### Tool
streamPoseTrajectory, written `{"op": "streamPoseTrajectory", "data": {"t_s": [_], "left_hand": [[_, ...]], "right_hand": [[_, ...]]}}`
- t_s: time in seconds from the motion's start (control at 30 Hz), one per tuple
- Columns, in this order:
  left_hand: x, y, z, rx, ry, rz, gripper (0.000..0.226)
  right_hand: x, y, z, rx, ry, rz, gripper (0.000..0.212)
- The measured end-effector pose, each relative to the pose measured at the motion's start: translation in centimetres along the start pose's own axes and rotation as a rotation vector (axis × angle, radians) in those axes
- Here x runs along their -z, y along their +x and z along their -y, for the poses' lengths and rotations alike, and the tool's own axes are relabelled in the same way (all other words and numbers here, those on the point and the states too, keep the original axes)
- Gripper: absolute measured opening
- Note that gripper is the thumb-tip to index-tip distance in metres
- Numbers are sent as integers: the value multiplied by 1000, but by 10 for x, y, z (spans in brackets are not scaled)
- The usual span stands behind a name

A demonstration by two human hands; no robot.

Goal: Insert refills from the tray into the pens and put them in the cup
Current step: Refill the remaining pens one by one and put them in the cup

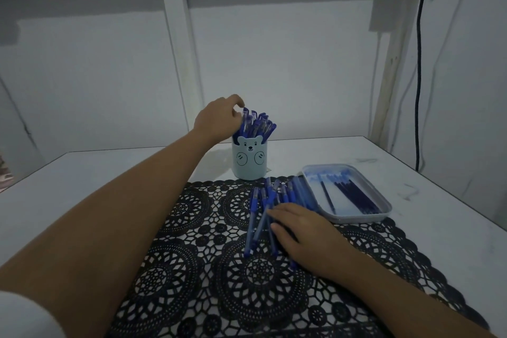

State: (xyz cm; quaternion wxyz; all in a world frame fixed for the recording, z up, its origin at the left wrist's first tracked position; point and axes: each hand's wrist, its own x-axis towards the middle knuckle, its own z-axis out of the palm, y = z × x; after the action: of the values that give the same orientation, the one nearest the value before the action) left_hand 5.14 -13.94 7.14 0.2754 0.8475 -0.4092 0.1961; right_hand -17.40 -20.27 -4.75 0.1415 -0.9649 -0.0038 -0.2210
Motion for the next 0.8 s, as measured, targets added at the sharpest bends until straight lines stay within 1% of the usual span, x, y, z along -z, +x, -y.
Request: {"op": "streamPoseTrajectory", "data": {"t_s": [0.1, 0.23, 0.33, 0.4, 0.47, 0.53, 0.63, 0.7, 0.8], "left_hand": [[3, -3, 4, -13, 28, -49, 26], [6, -14, 7, -57, 64, -68, 26], [5, -25, 9, -84, 69, -127, 32], [5, -38, 5, -65, 22, -195, 35], [2, -60, -4, -18, -52, -234, 31], [-6, -87, -12, 29, -98, -169, 20], [-23, -127, -24, 64, -74, 111, 12], [-32, -145, -31, 62, -15, 264, 16], [-35, -155, -38, 55, 100, 363, 29]], "right_hand": [[0, 0, 0, -5, -5, 8, 40], [-1, 0, 0, -15, -4, 15, 40], [1, -1, 1, -30, 10, 19, 39], [2, -1, 2, -44, 30, 3, 36], [2, -1, 2, -54, 38, -38, 33], [3, 0, 1, -63, 55, -93, 31], [3, 1, 2, -89, 76, -166, 37], [3, 1, 2, -112, 69, -193, 39], [3, 0, 2, -121, 57, -213, 37]]}}
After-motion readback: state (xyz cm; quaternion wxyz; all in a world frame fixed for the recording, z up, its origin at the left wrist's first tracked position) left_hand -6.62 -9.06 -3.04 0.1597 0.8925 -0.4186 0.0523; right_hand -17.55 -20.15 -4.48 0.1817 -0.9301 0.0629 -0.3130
